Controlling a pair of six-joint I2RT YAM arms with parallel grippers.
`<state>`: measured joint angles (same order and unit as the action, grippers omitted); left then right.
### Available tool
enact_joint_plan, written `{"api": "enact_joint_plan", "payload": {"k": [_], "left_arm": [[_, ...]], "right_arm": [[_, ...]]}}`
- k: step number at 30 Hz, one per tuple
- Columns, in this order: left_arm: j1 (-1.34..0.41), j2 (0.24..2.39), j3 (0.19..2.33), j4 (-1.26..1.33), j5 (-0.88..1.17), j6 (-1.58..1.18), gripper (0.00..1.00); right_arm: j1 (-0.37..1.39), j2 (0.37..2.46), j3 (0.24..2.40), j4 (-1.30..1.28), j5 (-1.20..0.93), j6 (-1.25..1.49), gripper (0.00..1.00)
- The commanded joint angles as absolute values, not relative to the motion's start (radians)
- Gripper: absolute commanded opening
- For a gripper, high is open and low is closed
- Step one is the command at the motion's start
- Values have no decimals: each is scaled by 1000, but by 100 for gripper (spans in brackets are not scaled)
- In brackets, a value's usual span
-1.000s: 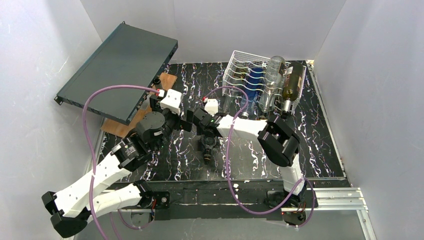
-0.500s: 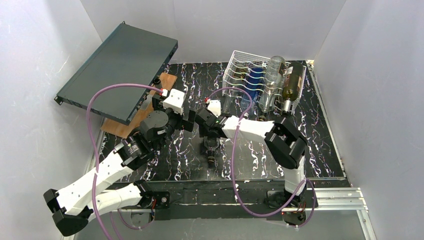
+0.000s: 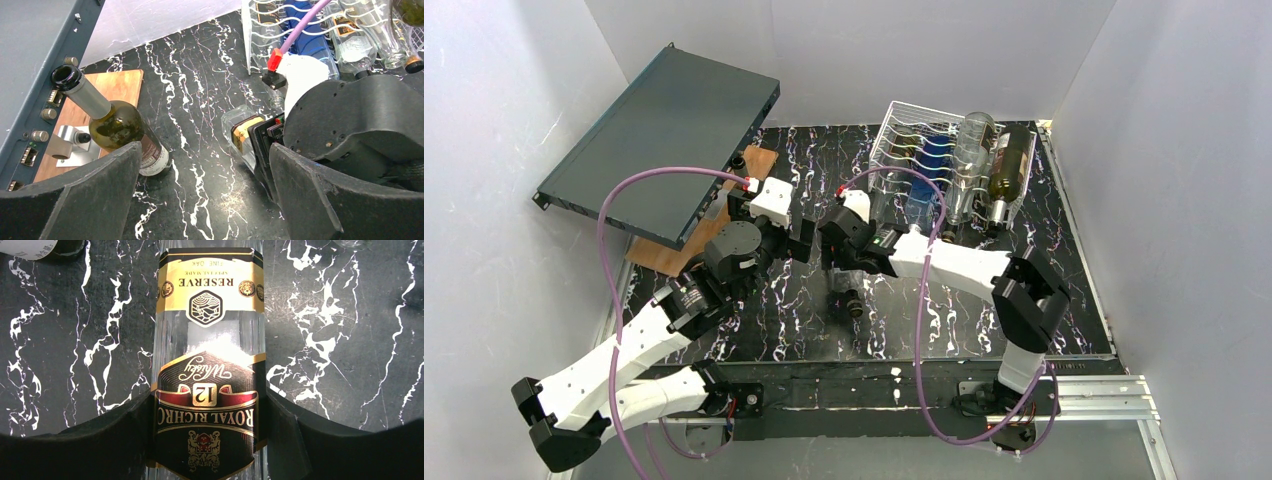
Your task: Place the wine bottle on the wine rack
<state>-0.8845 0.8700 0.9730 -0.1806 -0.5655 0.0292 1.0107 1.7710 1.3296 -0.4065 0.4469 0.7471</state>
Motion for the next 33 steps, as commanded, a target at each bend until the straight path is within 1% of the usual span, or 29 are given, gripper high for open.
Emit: {"api": "enact_joint_plan", "payload": {"k": [1, 8, 14, 25, 29, 33], "left_arm": [[-880, 867, 965, -165, -595, 20, 98], [-879, 868, 965, -164, -597, 17, 98], [-879, 880, 966, -169, -595, 16, 98], [-879, 879, 967, -169, -592, 15, 98], [-879, 884, 969, -172, -584, 10, 98], [-879, 881, 968, -172, -587, 9, 98]], "right_arm": [[1012, 1661, 1352, -293, 497, 711, 1], [1002, 1618, 1417, -351, 614, 637, 1], [967, 1567, 1473, -369, 672, 575, 1], [724, 1514, 1524, -377, 639, 495, 1], [624, 1543, 1551, -352, 644, 457, 1], [565, 1606, 1607, -331, 669, 425, 1]]}}
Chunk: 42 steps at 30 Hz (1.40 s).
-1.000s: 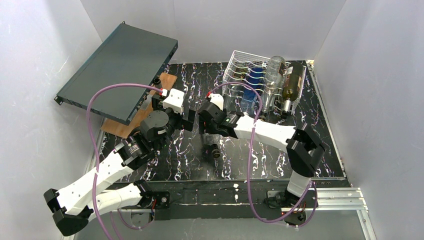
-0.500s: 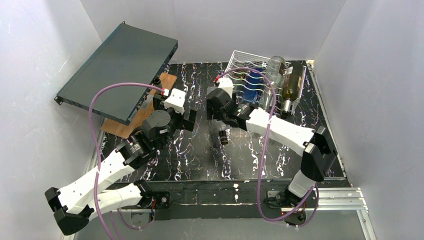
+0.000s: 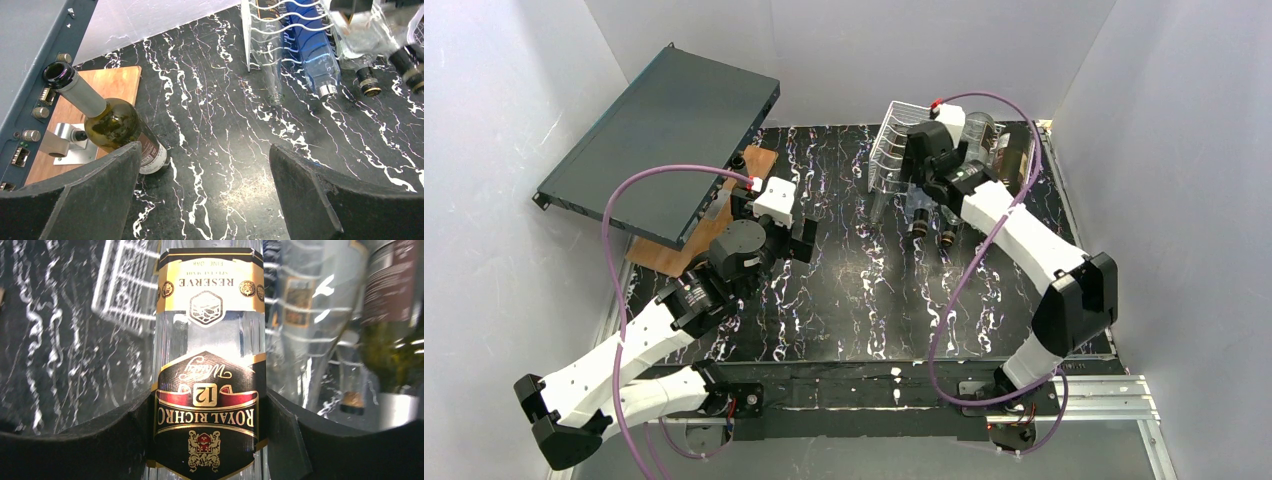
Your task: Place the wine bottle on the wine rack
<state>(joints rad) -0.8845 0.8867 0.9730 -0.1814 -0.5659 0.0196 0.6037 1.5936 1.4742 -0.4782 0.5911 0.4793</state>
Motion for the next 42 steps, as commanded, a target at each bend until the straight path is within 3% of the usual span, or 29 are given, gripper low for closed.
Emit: {"api": "enact_joint_plan", "payload": {"k": [1, 15, 24, 37, 42], "left_arm": [[-879, 881, 967, -173, -587, 10, 98], [-879, 882, 968, -172, -597, -4, 99], [-879, 893, 969, -173, -598, -4, 99], [-879, 897, 969, -176, -595, -3, 100], [-879, 902, 971, -178, -591, -4, 99]], "right_arm": [[553, 1626, 1623, -327, 676, 418, 1], [481, 1915, 1843, -290, 761, 382, 1], [448, 1970, 1838, -225, 773, 333, 1], [431, 2018, 1865, -253, 720, 323, 58], [431, 2030, 1878, -268, 686, 309, 71]]}}
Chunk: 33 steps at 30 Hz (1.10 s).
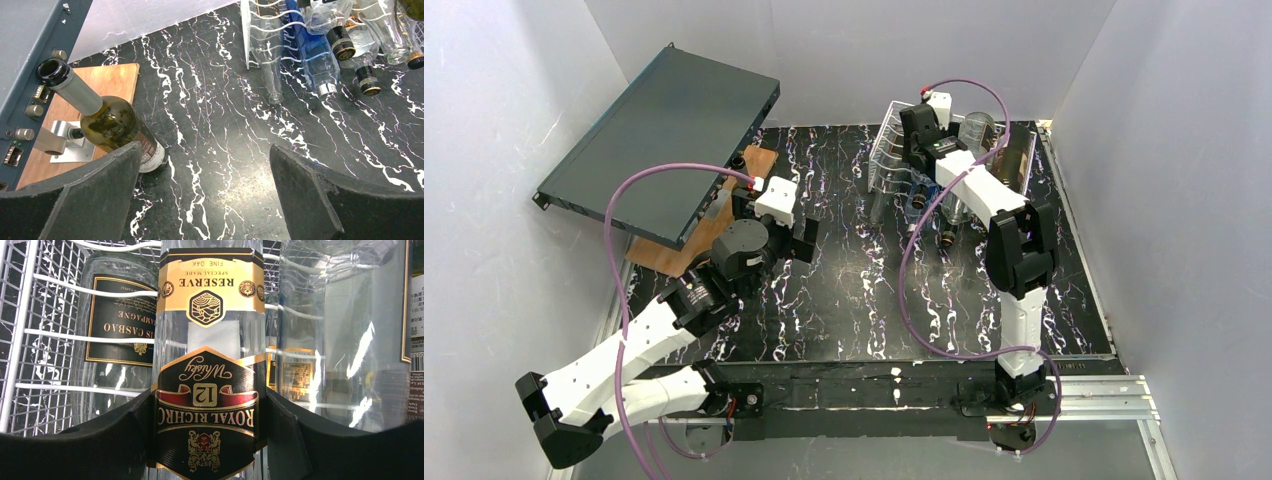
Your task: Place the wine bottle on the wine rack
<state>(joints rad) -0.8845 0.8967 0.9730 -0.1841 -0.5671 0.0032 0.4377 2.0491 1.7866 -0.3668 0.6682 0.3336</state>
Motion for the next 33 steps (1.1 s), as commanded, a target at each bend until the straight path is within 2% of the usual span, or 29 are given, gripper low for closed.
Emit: {"api": "enact_joint_plan", "payload": {"k": [1, 2, 7, 10, 14, 17, 28, 33], "left_arm": [[-879, 902, 972, -179, -590, -4, 99], [-879, 903, 972, -178, -591, -4, 100], [-879, 905, 972, -179, -591, -4, 99], [-879, 910, 974, -182, -583, -7, 99], [-880, 915, 975, -184, -578, -12, 99], [-879, 919, 976, -186, -576, -14, 99], [-879, 947, 982, -196, -556, -29, 99], [-879, 978, 986, -200, -558, -31, 99]], "right_arm": [[431, 2035, 1887, -276, 680, 305, 73], [430, 2040, 1898, -287, 673, 300, 75], [431, 2068, 1994, -369, 643, 284, 97], [431, 2087, 2090, -472, 627, 273, 98], [431, 2015, 2063, -509, 612, 278, 98], [431, 1913, 1966, -504, 549, 292, 98], [434, 1324, 1203, -221, 219, 328, 98], [432, 1166, 1064, -227, 125, 345, 98]]}}
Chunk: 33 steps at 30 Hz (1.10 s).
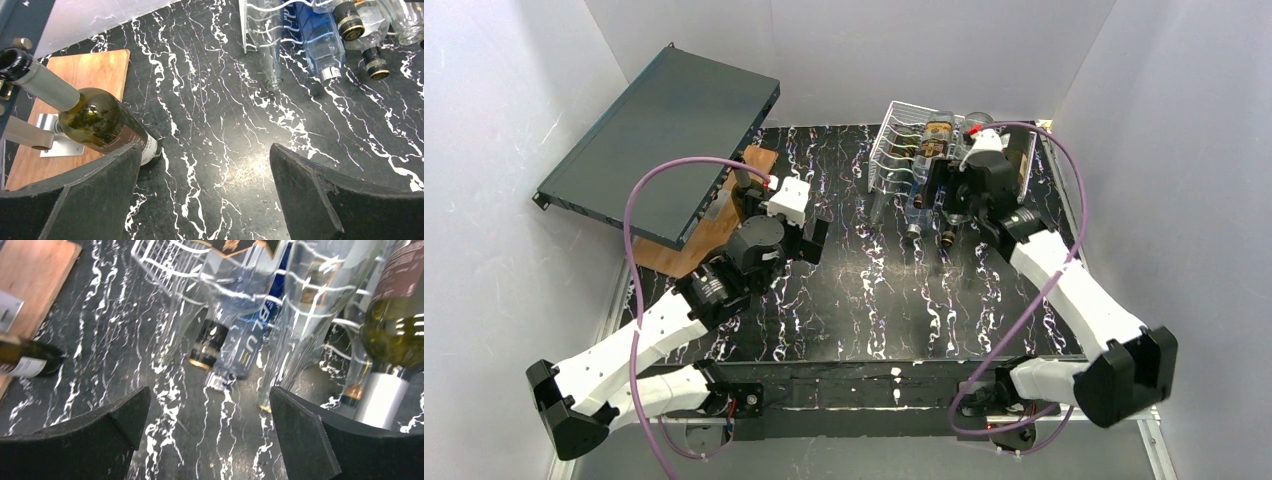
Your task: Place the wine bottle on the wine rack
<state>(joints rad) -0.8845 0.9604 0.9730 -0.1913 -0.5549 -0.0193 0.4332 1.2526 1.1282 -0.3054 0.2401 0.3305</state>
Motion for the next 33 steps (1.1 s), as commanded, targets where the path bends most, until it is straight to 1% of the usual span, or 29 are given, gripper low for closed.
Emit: {"api": "enact_joint_plan", "payload": {"k": [1, 6, 10, 15, 19, 22, 28, 33], "left_arm": [[-879, 985, 987, -202, -558, -30, 99], [-879, 1030, 988, -202, -569, -22, 99], [-879, 1083, 995, -210, -590, -19, 99], [-853, 1166, 1048, -269, -600, -44, 99], [-786, 1226, 1150, -356, -577, -89, 99], [-744, 1263, 1267, -434, -553, -94, 99], [-685, 1312, 1467, -579, -561, -145, 99], [-666, 1341, 1582, -617, -618, -141, 99]], "right_arm": [[432, 1153, 1052, -238, 121, 340, 98], [433, 1097, 999, -230, 151, 349, 98], [433, 1046, 932, -154, 163, 362, 99], [432, 1052, 902, -93, 62, 384, 98], [433, 1078, 931, -148, 35, 384, 99], [433, 1065, 925, -162, 41, 367, 98], [432, 1021, 908, -166, 77, 349, 98], [432, 1019, 913, -165, 76, 347, 98]]}}
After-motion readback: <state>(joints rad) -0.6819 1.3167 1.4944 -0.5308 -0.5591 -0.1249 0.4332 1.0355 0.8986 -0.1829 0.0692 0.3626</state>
